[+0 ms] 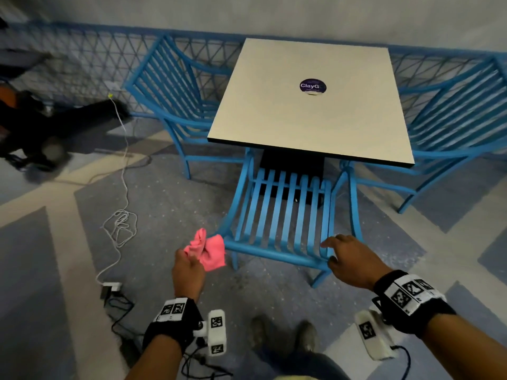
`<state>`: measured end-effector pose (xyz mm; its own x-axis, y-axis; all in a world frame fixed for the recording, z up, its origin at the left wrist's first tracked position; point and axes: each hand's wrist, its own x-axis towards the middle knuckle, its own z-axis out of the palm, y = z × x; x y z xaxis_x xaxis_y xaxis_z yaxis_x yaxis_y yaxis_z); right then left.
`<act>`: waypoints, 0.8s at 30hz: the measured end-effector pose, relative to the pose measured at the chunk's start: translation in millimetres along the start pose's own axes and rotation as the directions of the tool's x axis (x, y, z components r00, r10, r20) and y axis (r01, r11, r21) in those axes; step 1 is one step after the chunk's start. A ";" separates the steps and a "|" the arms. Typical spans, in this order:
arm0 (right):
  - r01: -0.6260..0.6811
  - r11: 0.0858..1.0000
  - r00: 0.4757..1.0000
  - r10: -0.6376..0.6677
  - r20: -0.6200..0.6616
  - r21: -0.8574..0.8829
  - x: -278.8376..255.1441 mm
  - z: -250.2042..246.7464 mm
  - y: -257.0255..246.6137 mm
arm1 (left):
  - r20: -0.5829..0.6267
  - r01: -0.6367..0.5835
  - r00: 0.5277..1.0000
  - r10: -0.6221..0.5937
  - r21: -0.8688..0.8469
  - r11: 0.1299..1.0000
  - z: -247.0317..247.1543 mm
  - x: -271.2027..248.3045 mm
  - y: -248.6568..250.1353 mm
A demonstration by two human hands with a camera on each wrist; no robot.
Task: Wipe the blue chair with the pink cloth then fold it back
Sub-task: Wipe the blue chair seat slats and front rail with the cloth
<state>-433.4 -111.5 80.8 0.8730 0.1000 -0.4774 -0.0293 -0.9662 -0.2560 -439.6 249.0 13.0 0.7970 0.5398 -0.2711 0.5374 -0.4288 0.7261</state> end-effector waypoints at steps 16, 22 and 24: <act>0.018 1.000 1.000 -0.018 0.008 -0.001 -1.1 -2.4 2.3 | 0.049 0.252 0.967 -0.250 -0.326 0.911 39.3 0.9 -1.8; 0.012 1.000 1.000 -0.012 0.003 -0.005 -8.7 -5.9 16.0 | 0.152 0.379 0.925 -0.348 -0.434 0.817 63.9 -12.9 -1.6; 0.010 1.000 1.000 -0.010 0.000 0.006 -11.1 -5.9 21.1 | 0.189 0.367 0.930 -0.316 -0.419 0.830 73.5 -17.9 -5.5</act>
<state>-440.9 -134.4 85.6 0.8732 0.1099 -0.4748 -0.0232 -0.9638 -0.2657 -436.6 188.4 -32.7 0.6233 0.5004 -0.6009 0.6235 0.1458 0.7681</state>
